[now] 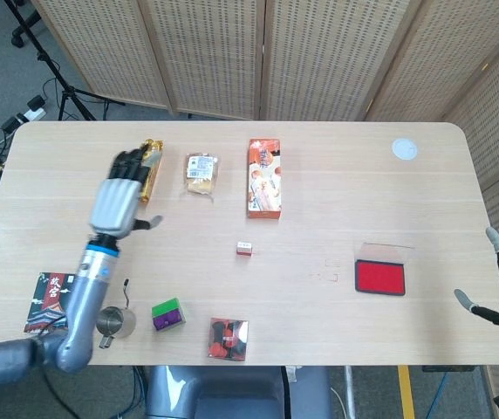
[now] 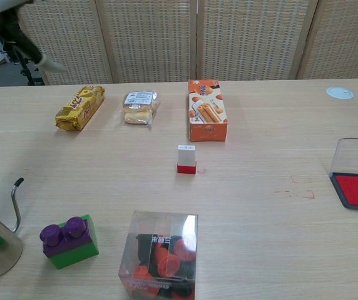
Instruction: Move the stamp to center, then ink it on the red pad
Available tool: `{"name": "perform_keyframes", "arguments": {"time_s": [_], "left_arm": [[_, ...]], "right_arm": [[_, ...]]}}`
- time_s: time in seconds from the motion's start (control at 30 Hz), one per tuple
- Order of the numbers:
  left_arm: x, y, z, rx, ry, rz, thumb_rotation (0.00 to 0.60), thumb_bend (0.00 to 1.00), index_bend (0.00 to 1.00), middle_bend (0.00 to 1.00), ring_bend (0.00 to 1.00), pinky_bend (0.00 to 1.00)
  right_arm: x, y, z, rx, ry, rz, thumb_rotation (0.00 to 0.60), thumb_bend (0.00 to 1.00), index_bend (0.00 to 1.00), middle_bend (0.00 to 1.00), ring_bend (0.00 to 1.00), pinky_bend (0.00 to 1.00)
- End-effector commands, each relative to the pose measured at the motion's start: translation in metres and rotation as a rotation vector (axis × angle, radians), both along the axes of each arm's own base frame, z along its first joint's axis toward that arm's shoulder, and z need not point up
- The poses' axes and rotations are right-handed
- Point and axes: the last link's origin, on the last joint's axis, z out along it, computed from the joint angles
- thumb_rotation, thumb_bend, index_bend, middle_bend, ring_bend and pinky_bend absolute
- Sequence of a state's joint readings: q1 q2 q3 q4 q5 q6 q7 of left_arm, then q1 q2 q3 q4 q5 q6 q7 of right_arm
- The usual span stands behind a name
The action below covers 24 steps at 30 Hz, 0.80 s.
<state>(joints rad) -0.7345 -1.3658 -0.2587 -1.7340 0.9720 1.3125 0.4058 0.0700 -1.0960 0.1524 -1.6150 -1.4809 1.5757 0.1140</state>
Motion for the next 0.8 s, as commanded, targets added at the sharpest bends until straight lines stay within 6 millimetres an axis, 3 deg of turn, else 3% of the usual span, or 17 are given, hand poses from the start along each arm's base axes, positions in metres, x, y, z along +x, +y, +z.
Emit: {"name": "perform_keyframes", "arguments": {"time_s": [0.03, 0.17, 0.27, 0.47, 0.53, 0.6, 0.67, 0.77, 0.8], "left_arm": [[-0.079, -0.049, 0.048, 0.072, -0.103, 0.091, 0.600, 0.00, 0.00, 0.00, 0.00, 0.00], [-0.124, -0.072, 0.066, 0.091, -0.145, 0.155, 0.600, 0.00, 0.00, 0.00, 0.00, 0.00], [-0.145, -0.087, 0.076, 0.087, -0.169, 0.192, 0.600, 0.00, 0.00, 0.00, 0.00, 0.00], [-0.147, -0.100, 0.090, 0.077, -0.169, 0.177, 0.600, 0.00, 0.00, 0.00, 0.00, 0.00], [-0.147, -0.105, 0.093, 0.082, -0.165, 0.175, 0.600, 0.00, 0.00, 0.00, 0.00, 0.00], [-0.146, -0.108, 0.096, 0.080, -0.180, 0.174, 0.600, 0.00, 0.00, 0.00, 0.00, 0.00], [-0.146, -0.110, 0.099, 0.080, -0.188, 0.174, 0.600, 0.00, 0.00, 0.00, 0.00, 0.00], [-0.146, -0.111, 0.104, 0.090, -0.201, 0.177, 0.600, 0.00, 0.00, 0.00, 0.00, 0.00], [-0.147, -0.112, 0.104, 0.091, -0.204, 0.180, 0.600, 0.00, 0.00, 0.00, 0.00, 0.00]], "right_arm": [[0.011, -0.007, -0.011, 0.028, 0.062, 0.013, 0.600, 0.00, 0.00, 0.00, 0.00, 0.00], [0.027, -0.018, -0.018, 0.055, 0.116, 0.029, 0.600, 0.00, 0.00, 0.00, 0.00, 0.00], [0.050, -0.031, -0.025, 0.104, 0.148, 0.045, 0.600, 0.00, 0.00, 0.00, 0.00, 0.00], [0.095, -0.062, -0.037, 0.193, 0.221, 0.081, 0.600, 0.00, 0.00, 0.01, 0.00, 0.00], [0.112, -0.077, -0.043, 0.229, 0.249, 0.097, 0.600, 0.00, 0.00, 0.08, 0.05, 0.01], [0.132, -0.092, -0.052, 0.280, 0.268, 0.128, 0.600, 0.00, 0.00, 0.23, 0.22, 0.14], [0.150, -0.108, -0.063, 0.330, 0.264, 0.139, 0.600, 0.00, 0.00, 0.40, 0.44, 0.43], [0.172, -0.125, -0.083, 0.424, 0.220, 0.139, 0.600, 0.00, 0.00, 0.58, 0.65, 0.72], [0.178, -0.129, -0.089, 0.449, 0.207, 0.138, 0.600, 0.00, 0.00, 0.62, 0.70, 0.77]]}}
